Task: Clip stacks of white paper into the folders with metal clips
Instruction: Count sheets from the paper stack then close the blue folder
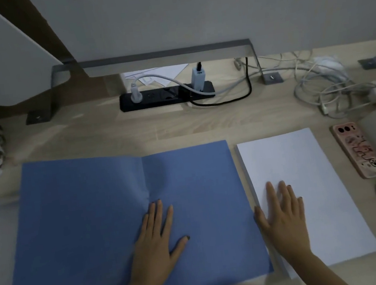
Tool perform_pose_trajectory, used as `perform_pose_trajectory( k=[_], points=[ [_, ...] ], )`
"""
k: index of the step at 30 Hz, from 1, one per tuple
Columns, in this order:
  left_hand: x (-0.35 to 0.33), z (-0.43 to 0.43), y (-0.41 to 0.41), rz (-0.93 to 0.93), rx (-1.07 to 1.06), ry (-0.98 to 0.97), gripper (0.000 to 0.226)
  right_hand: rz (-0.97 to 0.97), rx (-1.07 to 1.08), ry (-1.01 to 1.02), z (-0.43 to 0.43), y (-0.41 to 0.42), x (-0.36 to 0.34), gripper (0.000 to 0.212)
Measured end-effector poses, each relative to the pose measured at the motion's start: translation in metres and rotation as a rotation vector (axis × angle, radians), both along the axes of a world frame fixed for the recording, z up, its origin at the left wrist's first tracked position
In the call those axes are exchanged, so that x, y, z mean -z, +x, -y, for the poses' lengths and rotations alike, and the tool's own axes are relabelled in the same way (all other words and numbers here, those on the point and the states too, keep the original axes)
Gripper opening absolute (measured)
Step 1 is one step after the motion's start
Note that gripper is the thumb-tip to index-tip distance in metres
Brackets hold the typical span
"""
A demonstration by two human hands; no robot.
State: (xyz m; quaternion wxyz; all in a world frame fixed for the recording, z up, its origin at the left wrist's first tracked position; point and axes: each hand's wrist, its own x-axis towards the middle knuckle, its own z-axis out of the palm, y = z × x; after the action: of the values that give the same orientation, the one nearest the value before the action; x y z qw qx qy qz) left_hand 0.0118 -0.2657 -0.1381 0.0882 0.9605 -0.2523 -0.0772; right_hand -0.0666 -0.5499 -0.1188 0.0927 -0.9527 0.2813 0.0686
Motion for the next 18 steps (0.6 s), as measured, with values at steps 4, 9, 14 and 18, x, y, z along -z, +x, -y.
perform_pose_trajectory(
  k=[4,9,14,18],
  points=[
    [-0.001,0.005,0.000,-0.016,0.000,-0.006,0.074,-0.034,-0.007,-0.016,0.014,-0.005,0.004,0.073],
    [-0.002,0.014,0.000,-0.051,-0.005,-0.005,0.074,-0.050,0.008,-0.008,0.027,-0.007,0.003,0.074],
    [-0.005,0.024,-0.001,-0.041,0.010,-0.009,0.074,-0.043,0.016,0.007,0.028,-0.005,-0.003,0.079],
    [-0.008,0.028,0.000,-0.048,0.011,-0.010,0.074,-0.067,0.016,-0.008,0.028,-0.006,-0.002,0.078]
  ],
)
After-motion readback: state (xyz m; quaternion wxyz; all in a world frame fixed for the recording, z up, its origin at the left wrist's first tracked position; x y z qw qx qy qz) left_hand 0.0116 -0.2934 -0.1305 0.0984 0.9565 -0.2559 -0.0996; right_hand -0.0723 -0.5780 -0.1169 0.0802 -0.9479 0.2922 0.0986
